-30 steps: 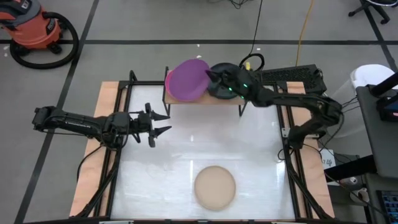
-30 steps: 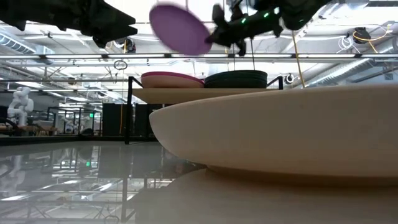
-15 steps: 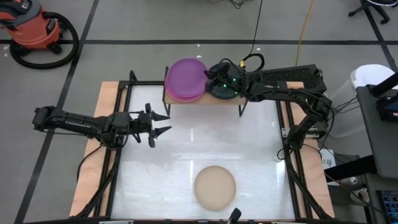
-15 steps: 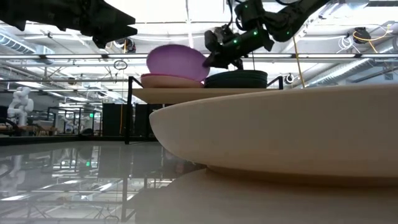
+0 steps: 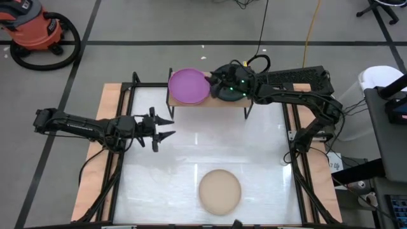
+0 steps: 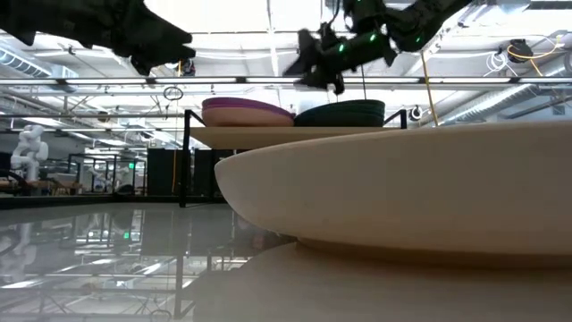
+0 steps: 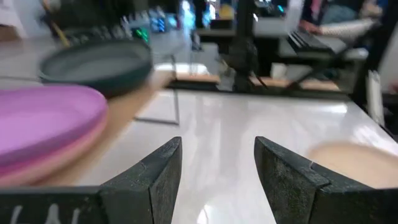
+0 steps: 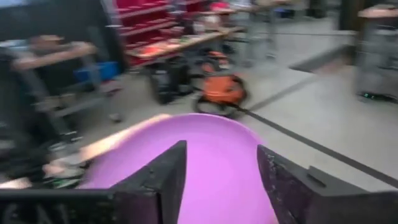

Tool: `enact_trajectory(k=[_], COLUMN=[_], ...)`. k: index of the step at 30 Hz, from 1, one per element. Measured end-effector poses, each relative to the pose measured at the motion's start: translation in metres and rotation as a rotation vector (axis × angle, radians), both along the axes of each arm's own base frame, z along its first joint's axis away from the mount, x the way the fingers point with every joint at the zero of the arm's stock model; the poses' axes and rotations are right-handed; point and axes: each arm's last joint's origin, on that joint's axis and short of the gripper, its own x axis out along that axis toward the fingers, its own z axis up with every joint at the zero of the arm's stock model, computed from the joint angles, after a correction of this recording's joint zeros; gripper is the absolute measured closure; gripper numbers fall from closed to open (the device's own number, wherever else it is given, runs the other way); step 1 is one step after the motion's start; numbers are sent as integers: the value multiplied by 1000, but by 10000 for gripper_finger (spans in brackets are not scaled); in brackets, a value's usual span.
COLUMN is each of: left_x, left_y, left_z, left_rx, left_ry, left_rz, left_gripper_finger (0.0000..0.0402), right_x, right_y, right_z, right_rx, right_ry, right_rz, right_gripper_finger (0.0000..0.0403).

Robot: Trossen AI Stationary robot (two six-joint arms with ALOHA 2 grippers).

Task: Place and stack plates onto a shelf
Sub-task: Stack the light brown plate on the violet plate on the shelf

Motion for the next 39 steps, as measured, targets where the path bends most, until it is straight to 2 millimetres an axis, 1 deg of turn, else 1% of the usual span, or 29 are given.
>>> enact_trajectory(k=[2, 5, 10, 13, 15, 17, 20, 25, 28, 32, 35, 39], left_x=[0, 3, 16, 29, 37, 46, 64, 99, 117, 134, 143, 152], left_y=[-5, -16, -41, -59, -72, -86, -108, -144, -162, -177, -184, -189], left_z=[-4, -10, -22, -33, -44, -54, -62, -70, -80, -91, -97, -107], left_rx=[1, 23, 109, 174, 238, 310, 415, 614, 735, 822, 856, 903], left_ry=[39, 84, 118, 105, 132, 170, 202, 263, 333, 433, 490, 543], left_rz=[-53, -137, -249, -318, -372, -427, -497, -603, -667, -729, -757, -785], left_gripper_finger=[197, 197, 197, 197, 197, 197, 197, 197, 197, 197, 197, 197], right_x=[-4, -14, -36, -50, -57, -65, -77, -95, -103, -112, -117, -121], right_y=[10, 28, 69, 94, 109, 121, 131, 135, 136, 137, 138, 138], right_z=[13, 34, 70, 84, 86, 83, 74, 55, 45, 35, 31, 30], right_rx=[-14, -28, -122, -162, -181, -182, -182, -181, -181, -193, -197, -203], right_ry=[-27, -51, -65, -73, -90, -95, -97, -81, -96, -133, -145, -162], right_rz=[87, 185, 281, 350, 395, 427, 429, 395, 392, 389, 386, 383], right_gripper_finger=[218, 214, 222, 226, 226, 226, 227, 227, 227, 227, 227, 227])
